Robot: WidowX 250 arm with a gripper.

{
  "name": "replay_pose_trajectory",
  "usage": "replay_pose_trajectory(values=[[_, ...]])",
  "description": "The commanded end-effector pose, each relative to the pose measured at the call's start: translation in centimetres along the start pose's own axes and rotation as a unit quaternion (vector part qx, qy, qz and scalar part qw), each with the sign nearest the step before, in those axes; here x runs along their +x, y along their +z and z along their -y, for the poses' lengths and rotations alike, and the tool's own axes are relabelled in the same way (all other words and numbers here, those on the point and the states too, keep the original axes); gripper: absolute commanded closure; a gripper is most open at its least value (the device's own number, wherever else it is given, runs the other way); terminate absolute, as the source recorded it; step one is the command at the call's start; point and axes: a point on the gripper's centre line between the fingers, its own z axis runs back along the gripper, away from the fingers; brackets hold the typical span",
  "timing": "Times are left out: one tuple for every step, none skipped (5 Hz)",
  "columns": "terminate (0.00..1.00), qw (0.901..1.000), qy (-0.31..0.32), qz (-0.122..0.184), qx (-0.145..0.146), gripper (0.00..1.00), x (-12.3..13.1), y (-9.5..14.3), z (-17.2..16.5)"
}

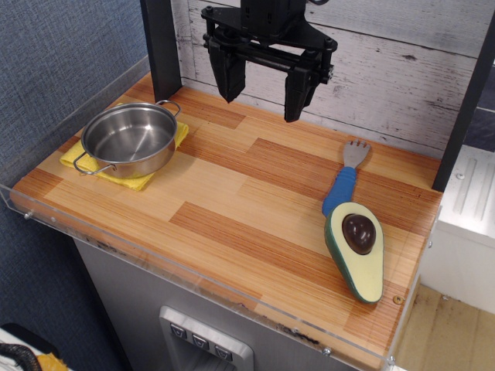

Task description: Move the pot between the napkin and the fork

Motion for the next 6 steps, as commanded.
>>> replay_pose_trajectory(values=[[0.0,1.0,0.0,0.0,0.0,0.0,0.0,0.0,0.0],[0.0,1.0,0.002,0.001,-0.002,0.0,-0.6,0.1,-3.2],[0.0,1.0,0.007,0.002,-0.005,0.0,-1.8,0.0,-7.0],[0.0,0.9999,0.003,0.009,-0.005,0.0,-3.1,-0.5,-10.3],[0.0,0.9996,0.029,0.002,0.007,0.0,-4.0,-2.3,-11.8],[0.0,0.9989,0.043,0.004,0.019,0.0,-3.8,-4.2,-13.1]])
